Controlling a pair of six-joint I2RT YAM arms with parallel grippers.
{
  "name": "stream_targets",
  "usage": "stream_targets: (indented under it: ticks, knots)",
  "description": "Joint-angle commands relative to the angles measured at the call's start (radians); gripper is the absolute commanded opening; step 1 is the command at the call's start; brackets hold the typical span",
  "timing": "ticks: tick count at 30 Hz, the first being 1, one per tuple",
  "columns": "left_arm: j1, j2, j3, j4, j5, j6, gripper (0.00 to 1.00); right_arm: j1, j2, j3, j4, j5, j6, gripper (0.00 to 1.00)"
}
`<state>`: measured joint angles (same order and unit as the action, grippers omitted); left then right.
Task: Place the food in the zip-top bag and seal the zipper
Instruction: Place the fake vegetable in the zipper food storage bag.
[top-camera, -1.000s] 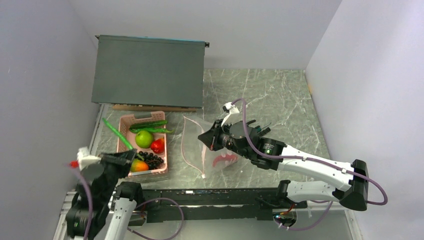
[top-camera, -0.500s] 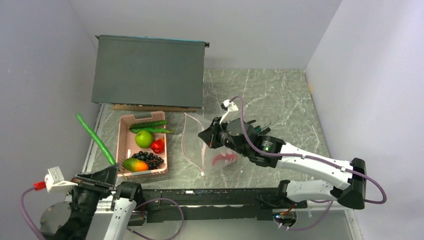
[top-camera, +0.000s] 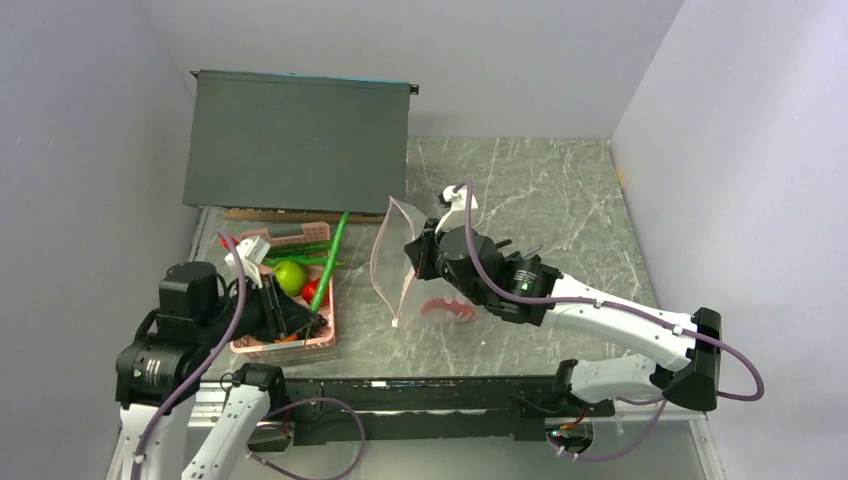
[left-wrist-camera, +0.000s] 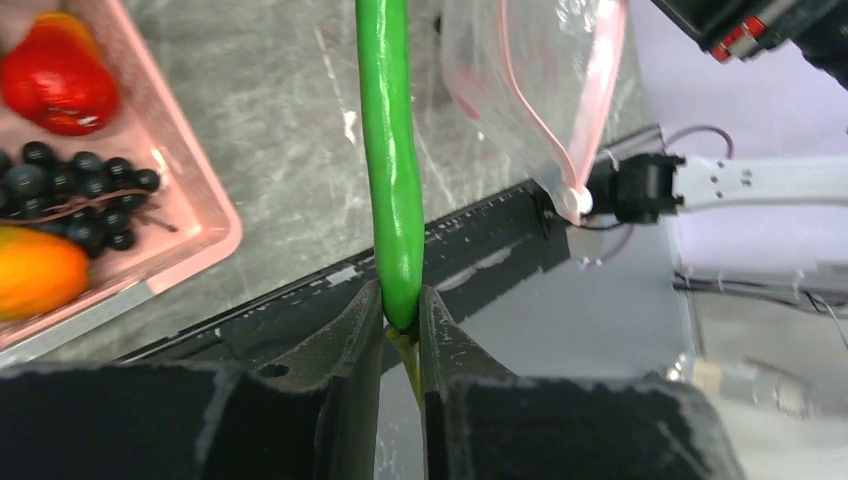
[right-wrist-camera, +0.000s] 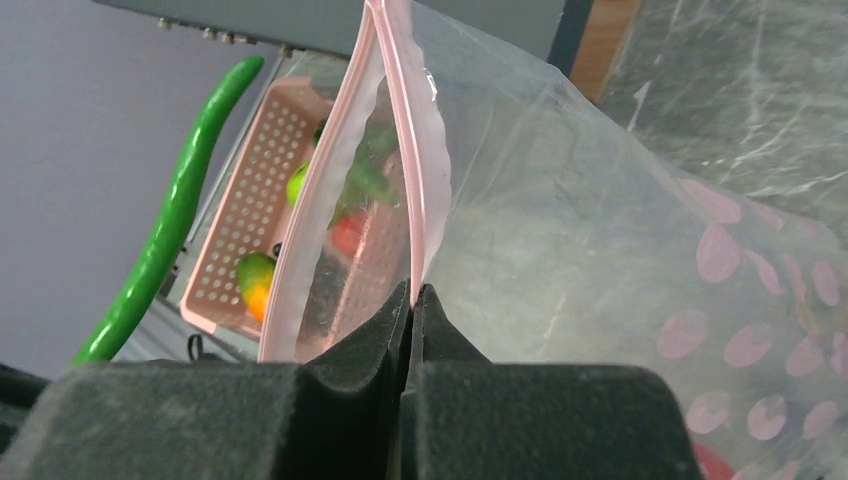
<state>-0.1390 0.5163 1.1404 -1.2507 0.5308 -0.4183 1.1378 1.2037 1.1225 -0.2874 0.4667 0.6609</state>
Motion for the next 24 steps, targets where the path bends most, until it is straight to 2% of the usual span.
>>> stream_targets:
  ticks: [1, 5, 10, 16, 20, 24]
  knots:
    - [-0.007, 0.03, -0.013, 0.12, 0.206, 0.078, 0.0, -0.007, 0.003, 0.05, 0.008, 0.098, -0.06, 0.0]
    - [-0.043, 0.056, -0.026, 0.158, 0.254, 0.068, 0.0, -0.007, 0.026, 0.065, 0.013, 0.106, -0.073, 0.0]
    - [-0.131, 0.096, -0.019, 0.13, 0.218, 0.078, 0.0, -0.004, 0.055, 0.083, 0.029, 0.088, -0.09, 0.0]
    - [-0.223, 0.2, 0.031, 0.036, 0.069, 0.099, 0.0, -0.005, 0.047, 0.073, 0.062, 0.064, -0.108, 0.0]
    - [-0.252, 0.245, 0.055, 0.032, 0.053, 0.09, 0.0, -0.003, 0.031, 0.051, 0.093, 0.045, -0.131, 0.0]
    - [-0.291, 0.322, 0.097, -0.024, -0.025, 0.098, 0.0, 0.008, 0.023, 0.026, 0.127, 0.02, -0.166, 0.0]
